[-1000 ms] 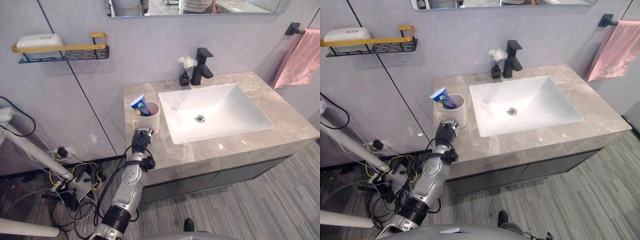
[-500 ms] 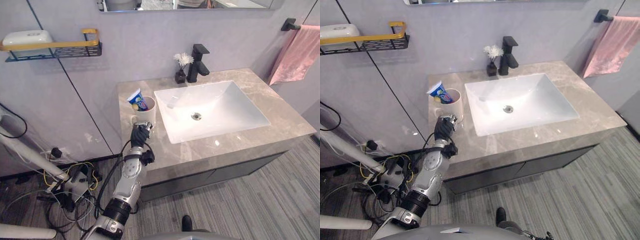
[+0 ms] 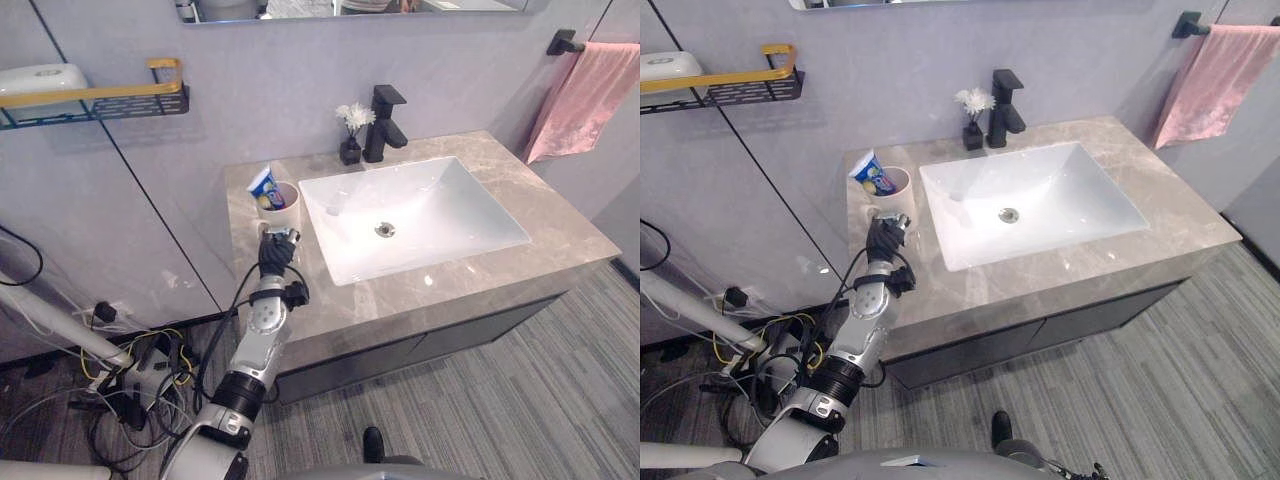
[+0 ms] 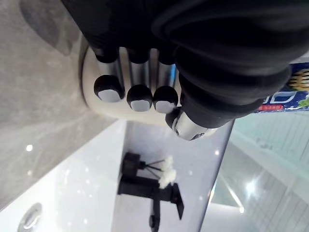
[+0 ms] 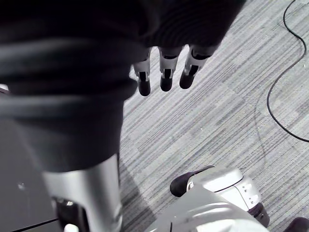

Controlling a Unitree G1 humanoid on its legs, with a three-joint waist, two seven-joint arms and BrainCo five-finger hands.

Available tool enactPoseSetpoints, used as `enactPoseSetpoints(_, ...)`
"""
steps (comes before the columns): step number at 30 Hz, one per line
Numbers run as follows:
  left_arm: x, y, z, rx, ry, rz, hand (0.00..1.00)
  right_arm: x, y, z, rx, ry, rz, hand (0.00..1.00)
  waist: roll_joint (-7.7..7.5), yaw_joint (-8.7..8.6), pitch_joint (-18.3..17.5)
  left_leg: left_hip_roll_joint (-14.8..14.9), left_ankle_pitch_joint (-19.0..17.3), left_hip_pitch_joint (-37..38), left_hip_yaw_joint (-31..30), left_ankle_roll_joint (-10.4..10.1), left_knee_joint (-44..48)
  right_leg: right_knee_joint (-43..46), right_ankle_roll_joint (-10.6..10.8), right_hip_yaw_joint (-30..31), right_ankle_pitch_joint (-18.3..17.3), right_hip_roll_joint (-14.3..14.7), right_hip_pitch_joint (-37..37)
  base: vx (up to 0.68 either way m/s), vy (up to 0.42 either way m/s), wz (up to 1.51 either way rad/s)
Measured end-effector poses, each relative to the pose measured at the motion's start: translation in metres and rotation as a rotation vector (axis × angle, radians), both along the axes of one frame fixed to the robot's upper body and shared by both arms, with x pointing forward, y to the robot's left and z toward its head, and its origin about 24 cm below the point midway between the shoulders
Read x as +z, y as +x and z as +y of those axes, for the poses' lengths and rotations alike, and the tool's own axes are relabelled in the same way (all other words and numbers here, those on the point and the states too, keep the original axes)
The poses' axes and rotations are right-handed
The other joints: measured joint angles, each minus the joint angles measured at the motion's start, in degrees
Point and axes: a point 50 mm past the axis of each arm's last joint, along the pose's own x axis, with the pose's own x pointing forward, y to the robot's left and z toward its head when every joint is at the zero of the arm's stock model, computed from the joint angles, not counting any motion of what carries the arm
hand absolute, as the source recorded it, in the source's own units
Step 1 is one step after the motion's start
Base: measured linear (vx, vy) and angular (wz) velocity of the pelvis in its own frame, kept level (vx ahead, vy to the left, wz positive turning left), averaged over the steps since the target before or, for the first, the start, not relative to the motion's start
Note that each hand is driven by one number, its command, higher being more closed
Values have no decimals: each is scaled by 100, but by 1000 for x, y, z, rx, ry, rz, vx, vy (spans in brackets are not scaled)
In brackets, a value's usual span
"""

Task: Organize washtable

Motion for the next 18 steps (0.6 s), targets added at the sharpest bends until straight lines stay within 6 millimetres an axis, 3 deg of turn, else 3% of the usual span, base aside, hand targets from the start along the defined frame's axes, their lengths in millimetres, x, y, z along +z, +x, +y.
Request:
enactPoseSetpoints(10,3,13,21,116,26,20,100,1,2,-2,2,2,-11,0,60,-120,76,53,-28,6,136,-43,-9,0,-13,126,13,88,-69,11,-6,-8)
enactPoseSetpoints(18,0,21,23,148,28,56,100,1,2,-3,-5,0,-14,0,68,-141,82,62,-30,-4,212,-47,-13,0,-32,194,27,118,-122,-1,-3,-5)
